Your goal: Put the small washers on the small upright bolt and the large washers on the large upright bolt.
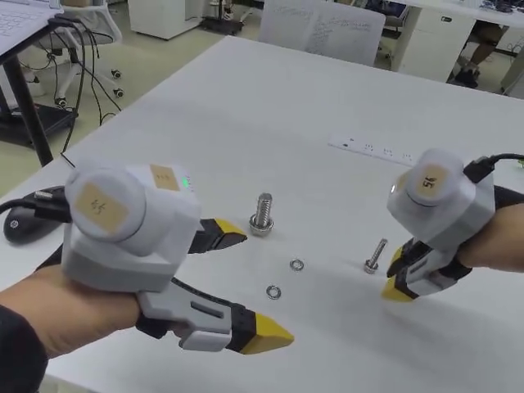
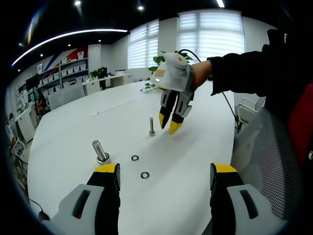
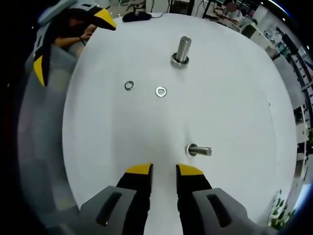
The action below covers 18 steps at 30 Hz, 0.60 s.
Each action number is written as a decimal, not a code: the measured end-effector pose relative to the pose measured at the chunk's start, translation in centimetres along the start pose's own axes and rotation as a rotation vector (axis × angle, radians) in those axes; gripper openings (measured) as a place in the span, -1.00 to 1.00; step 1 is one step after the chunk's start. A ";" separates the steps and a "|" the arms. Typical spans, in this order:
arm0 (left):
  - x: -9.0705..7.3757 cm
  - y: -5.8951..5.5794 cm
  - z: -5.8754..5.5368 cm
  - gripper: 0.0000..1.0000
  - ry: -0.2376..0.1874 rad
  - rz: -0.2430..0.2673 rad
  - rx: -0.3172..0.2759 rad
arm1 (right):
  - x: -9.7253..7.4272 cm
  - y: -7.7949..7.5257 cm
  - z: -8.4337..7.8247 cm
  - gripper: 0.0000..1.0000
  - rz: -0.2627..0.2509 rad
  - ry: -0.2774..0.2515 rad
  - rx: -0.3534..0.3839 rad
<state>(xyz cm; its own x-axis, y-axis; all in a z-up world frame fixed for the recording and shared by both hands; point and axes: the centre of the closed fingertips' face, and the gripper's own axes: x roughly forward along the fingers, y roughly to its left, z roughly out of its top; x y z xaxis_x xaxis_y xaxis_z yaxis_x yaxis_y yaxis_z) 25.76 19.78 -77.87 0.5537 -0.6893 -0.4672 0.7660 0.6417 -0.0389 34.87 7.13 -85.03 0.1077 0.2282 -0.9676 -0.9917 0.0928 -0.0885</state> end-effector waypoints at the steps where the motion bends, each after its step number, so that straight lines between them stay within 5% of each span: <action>1: 0.0 0.0 0.0 0.49 -0.001 0.000 0.000 | 0.0 0.2 0.2 -0.60 0.004 0.000 -0.006; 18: 0.2 0.0 0.1 0.49 0.001 -0.001 0.004 | 0.7 0.3 4.0 -0.61 0.022 -0.013 -0.088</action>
<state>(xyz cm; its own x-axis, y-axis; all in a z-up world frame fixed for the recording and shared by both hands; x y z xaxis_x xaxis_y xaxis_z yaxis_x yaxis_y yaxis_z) 25.93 19.64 -77.90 0.5525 -0.6900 -0.4676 0.7681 0.6393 -0.0359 34.89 11.15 -84.81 0.0864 0.2416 -0.9665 -0.9961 0.0020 -0.0886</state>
